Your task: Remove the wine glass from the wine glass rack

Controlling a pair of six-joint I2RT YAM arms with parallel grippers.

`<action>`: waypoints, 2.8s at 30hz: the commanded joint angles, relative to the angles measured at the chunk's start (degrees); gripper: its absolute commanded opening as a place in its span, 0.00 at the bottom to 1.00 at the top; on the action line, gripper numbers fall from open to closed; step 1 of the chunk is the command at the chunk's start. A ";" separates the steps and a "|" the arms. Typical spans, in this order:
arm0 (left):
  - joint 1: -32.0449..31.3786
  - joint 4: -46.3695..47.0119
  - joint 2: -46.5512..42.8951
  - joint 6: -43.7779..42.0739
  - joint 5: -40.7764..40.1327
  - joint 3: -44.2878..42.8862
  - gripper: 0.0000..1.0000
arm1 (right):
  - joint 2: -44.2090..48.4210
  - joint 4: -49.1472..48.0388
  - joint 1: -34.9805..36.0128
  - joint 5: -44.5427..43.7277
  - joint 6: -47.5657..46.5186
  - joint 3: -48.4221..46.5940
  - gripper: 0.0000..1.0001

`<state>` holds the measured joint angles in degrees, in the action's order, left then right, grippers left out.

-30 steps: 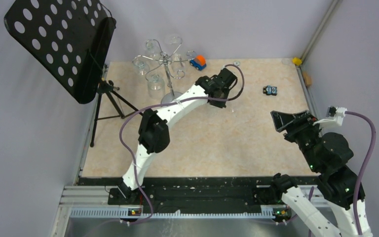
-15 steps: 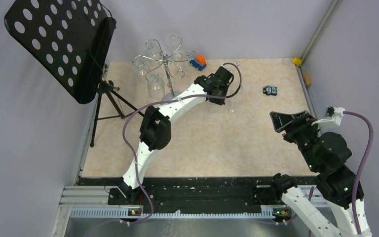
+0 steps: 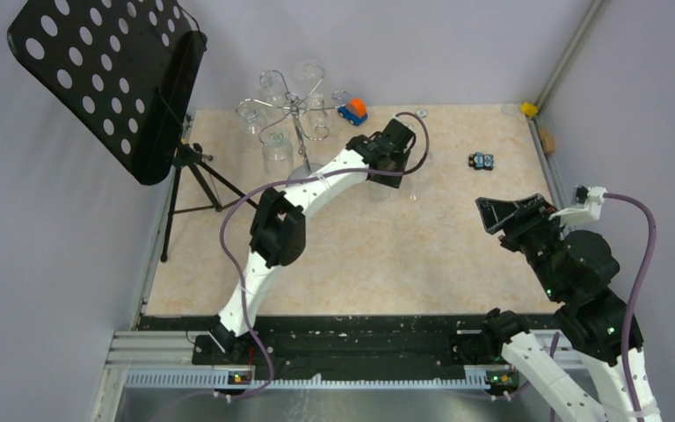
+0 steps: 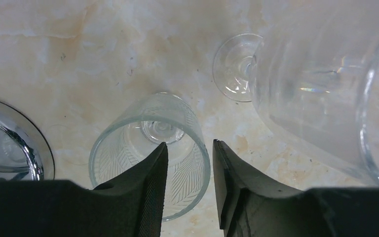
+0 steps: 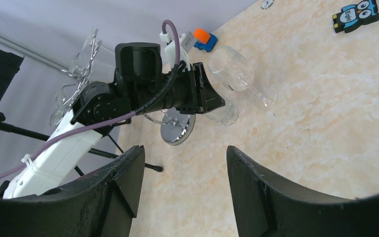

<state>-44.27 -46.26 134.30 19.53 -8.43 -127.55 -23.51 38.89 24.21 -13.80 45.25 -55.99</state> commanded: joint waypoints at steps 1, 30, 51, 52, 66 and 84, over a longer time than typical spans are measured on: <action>0.40 2.94 -4.03 0.24 0.21 -2.62 0.45 | -1.49 -1.71 0.05 0.93 0.18 -0.21 0.62; 0.35 9.16 -55.32 -3.03 -6.85 26.64 0.96 | -10.06 -17.74 0.10 14.13 6.40 6.25 0.66; 18.66 9.17 -67.84 6.95 -12.17 39.55 0.67 | -18.42 -27.80 0.10 20.31 10.03 7.41 0.60; 18.90 9.77 -68.53 7.31 -13.34 40.29 0.68 | -18.37 -27.75 0.06 20.38 10.03 7.39 0.59; 21.08 16.61 -69.95 11.25 -9.48 45.51 0.46 | -17.73 -27.29 0.05 20.08 9.96 7.65 0.58; 23.02 18.58 -67.56 12.15 -5.11 46.40 0.41 | -16.49 -26.85 0.05 19.66 10.07 7.82 0.56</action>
<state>-21.71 -30.96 66.92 31.42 -14.66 -81.91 -40.82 13.69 24.21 5.93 55.33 -48.25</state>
